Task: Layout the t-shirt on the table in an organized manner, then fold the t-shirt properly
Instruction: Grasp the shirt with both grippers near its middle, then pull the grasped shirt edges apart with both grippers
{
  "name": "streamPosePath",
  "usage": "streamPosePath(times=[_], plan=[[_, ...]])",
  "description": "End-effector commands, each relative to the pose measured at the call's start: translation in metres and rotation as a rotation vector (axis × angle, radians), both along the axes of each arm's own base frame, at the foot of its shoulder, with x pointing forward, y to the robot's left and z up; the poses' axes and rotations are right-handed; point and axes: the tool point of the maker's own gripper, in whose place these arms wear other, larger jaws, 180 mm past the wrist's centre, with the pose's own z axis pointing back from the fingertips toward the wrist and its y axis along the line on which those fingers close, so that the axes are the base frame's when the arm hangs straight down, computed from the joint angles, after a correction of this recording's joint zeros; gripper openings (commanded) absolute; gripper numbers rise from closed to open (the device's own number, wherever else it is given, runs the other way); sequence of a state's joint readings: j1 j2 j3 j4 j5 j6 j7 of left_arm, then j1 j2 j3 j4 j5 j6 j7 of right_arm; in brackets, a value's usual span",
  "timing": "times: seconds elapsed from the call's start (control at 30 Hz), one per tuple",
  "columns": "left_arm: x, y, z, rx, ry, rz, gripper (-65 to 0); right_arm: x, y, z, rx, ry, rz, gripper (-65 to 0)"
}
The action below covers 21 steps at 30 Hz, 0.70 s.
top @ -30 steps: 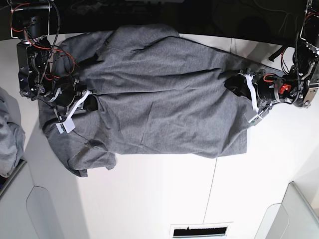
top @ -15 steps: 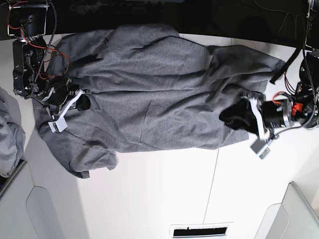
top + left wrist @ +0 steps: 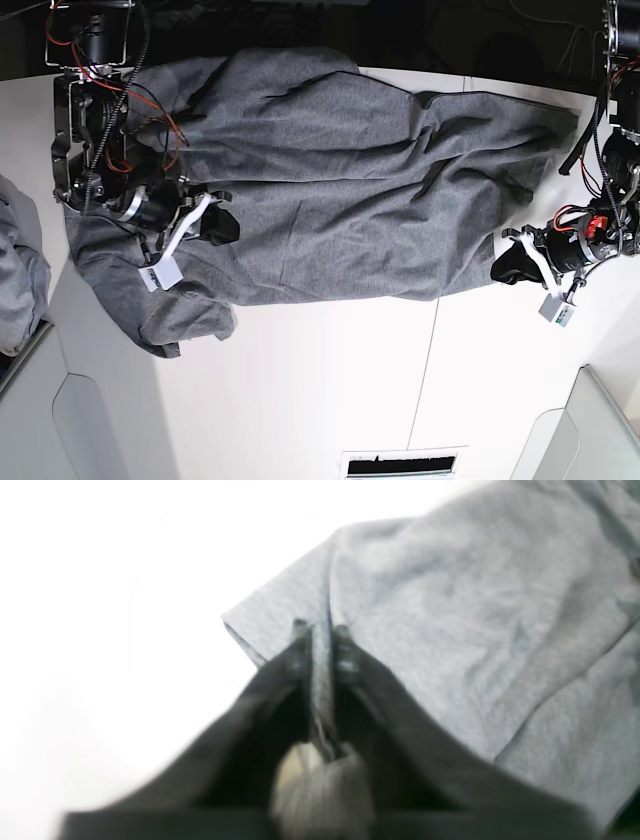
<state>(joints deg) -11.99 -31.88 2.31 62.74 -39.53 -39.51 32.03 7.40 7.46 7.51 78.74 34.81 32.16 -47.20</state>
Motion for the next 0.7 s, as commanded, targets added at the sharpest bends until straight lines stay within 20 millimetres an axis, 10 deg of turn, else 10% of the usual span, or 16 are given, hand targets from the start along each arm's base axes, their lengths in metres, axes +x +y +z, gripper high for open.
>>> streamPosePath(times=[0.0, 0.4, 0.67], plan=[[0.017, 0.005, 0.017, -0.019, -0.059, 0.016, -65.0, 0.013, 0.006, 0.017, 0.030, -0.059, 0.003, -65.0], [0.038, -0.016, -0.021, -0.002, -0.005, 0.044, -65.0, -0.047, 0.086, -0.014, -0.029, 0.019, 0.284, -65.0], [0.041, 0.025, -0.040, 0.185, 0.011, 0.168, -65.0, -0.089, 0.088, -0.045, -0.114, 0.096, 0.368, -65.0]])
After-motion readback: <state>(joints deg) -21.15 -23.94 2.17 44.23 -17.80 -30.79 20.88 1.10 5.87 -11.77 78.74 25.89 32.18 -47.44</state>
